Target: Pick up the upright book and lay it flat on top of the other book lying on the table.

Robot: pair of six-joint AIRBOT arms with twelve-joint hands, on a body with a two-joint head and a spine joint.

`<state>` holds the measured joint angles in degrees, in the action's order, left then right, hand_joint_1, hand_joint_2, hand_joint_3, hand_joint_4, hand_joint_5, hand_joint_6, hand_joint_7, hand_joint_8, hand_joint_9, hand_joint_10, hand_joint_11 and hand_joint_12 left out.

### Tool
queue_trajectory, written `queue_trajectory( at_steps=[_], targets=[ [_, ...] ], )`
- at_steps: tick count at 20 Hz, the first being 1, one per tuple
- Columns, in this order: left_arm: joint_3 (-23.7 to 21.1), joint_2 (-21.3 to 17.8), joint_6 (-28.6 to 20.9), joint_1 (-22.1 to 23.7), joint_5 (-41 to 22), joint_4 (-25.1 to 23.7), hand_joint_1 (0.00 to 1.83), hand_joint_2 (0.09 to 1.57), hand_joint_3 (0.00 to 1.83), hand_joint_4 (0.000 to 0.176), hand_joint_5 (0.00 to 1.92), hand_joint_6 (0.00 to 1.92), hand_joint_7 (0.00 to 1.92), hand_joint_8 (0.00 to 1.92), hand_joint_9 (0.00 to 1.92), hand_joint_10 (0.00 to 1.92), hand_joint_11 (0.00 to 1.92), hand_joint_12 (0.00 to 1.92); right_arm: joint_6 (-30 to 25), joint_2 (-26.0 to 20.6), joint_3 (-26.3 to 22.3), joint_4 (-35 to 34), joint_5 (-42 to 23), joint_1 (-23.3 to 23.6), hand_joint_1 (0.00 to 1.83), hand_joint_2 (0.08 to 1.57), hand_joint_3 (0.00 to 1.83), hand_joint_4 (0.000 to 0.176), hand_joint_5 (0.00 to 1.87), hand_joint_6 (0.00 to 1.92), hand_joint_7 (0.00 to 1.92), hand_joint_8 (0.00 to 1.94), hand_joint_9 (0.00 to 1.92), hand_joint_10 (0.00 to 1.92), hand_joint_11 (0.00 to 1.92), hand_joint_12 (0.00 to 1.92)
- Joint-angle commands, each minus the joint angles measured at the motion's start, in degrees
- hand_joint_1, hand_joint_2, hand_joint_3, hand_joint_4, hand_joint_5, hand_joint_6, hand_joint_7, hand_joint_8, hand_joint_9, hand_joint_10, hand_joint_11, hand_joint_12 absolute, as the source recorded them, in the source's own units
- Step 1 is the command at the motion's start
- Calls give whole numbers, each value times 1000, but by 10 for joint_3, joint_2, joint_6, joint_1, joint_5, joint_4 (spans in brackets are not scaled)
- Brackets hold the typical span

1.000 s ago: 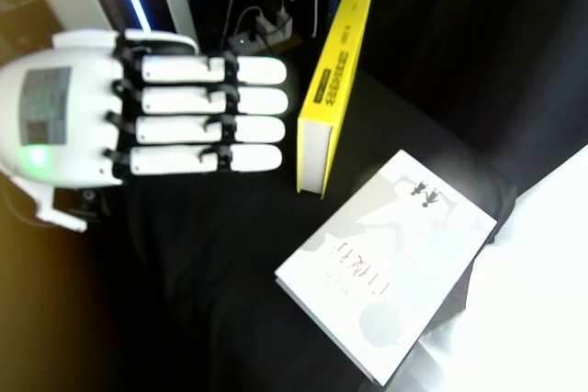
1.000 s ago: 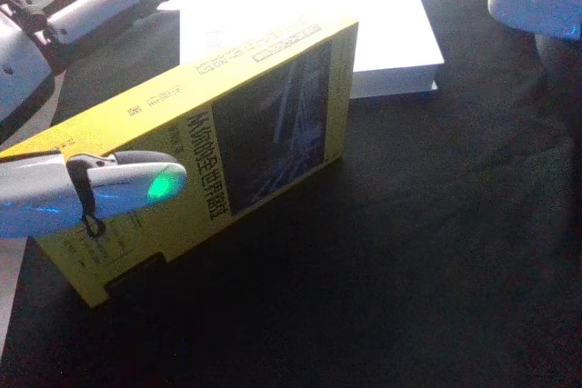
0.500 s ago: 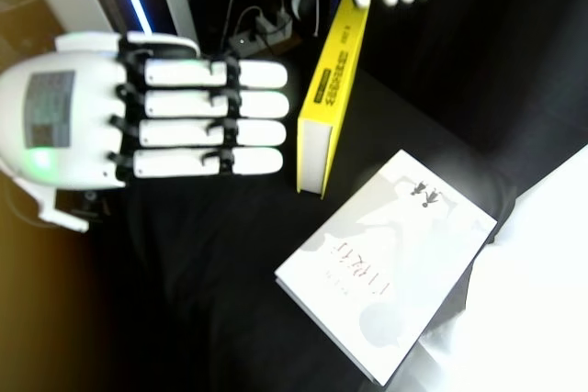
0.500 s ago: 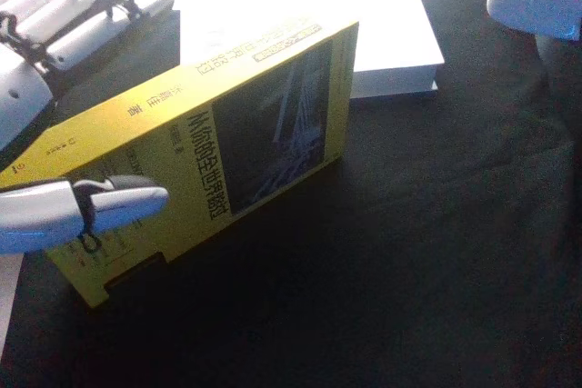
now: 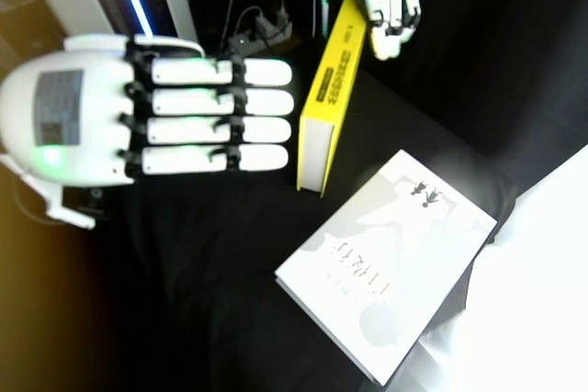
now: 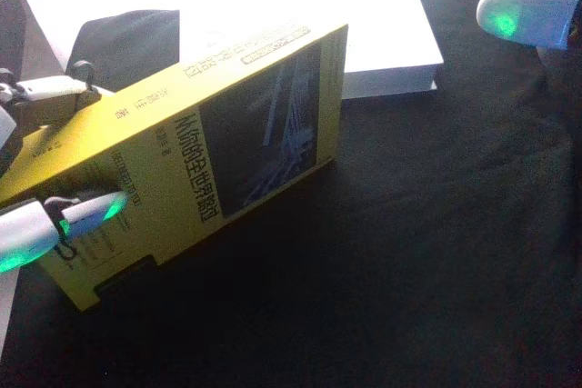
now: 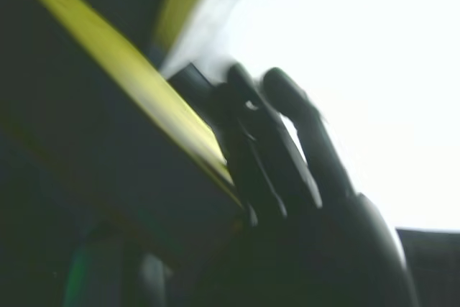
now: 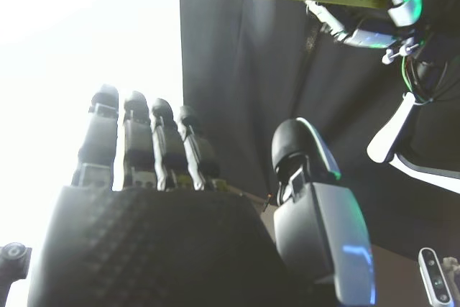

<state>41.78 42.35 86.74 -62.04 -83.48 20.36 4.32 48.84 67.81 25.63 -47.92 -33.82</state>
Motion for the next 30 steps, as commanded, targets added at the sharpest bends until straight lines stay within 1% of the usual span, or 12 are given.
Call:
queue_trajectory(
  at_steps=[1,7,8,10,13,16,21,23,24,25,28,30],
  targets=[
    [4,3,8,-4,-47,6,644,1359,2,0,979,952,1239,1159,1322,1342,1229,1623,-5,0,-1,-29,-61,5,207,1328,6,0,0,0,0,0,0,0,0,0],
    [-8,-16,8,-14,-92,-22,1070,1232,0,0,788,1318,1191,1095,1232,1282,1118,1593,-5,1,0,-34,-61,3,275,1337,5,0,0,0,0,0,0,0,0,0],
    [-12,-21,8,-16,-106,-34,817,1307,5,0,950,1040,1266,1050,1325,1195,1210,1502,-5,0,0,-37,-61,3,283,1318,0,0,0,0,0,0,0,0,0,0],
    [-14,-26,8,-16,-123,-49,801,1308,2,0,970,1035,1286,1038,1347,1179,1222,1507,-5,-3,1,-41,-64,3,327,1302,0,16,0,0,0,0,0,0,0,0],
    [-12,-32,8,-15,-148,-69,771,1329,3,0,971,1029,1279,1046,1317,1196,1194,1548,-5,-3,1,-45,-82,3,287,1268,0,2,0,0,0,0,0,0,0,0],
    [-1,-33,8,10,-148,-70,1086,1221,0,0,811,1285,1266,1037,1314,1204,1188,1512,-5,-1,1,-45,-104,8,356,1218,0,37,0,0,0,0,0,0,0,0],
    [22,-20,8,98,-98,-104,1100,1200,0,0,844,1248,1351,1106,1391,1261,1271,1553,-15,8,8,-6,-116,49,315,1169,0,49,0,0,0,0,0,0,0,0],
    [28,-19,8,127,-88,-117,1076,1201,0,0,906,1190,1373,1071,1449,1204,1353,1511,-38,24,17,24,-115,76,329,1159,0,84,0,0,0,0,0,0,0,0],
    [30,-18,-91,137,-83,-120,1100,1190,0,0,879,1207,1366,998,1452,1161,1351,1463,-39,27,19,31,-113,83,372,1161,0,86,0,0,0,0,0,0,0,0],
    [35,-16,-91,151,-74,-128,1104,1184,0,0,882,1196,1383,934,1463,1110,1349,1457,-39,33,21,40,-110,92,390,1152,0,86,0,0,0,0,0,0,0,0],
    [50,3,-87,196,-38,-154,1129,1154,0,0,940,1106,1497,896,1573,1134,1434,1505,-39,53,35,50,-106,107,571,1117,0,0,0,0,0,0,0,0,0,0],
    [57,8,-87,217,-27,-165,1127,1151,0,0,953,1093,1520,821,1580,1060,1453,1438,-39,72,47,55,-100,112,716,1084,0,0,0,0,0,0,0,0,0,0]
  ],
)
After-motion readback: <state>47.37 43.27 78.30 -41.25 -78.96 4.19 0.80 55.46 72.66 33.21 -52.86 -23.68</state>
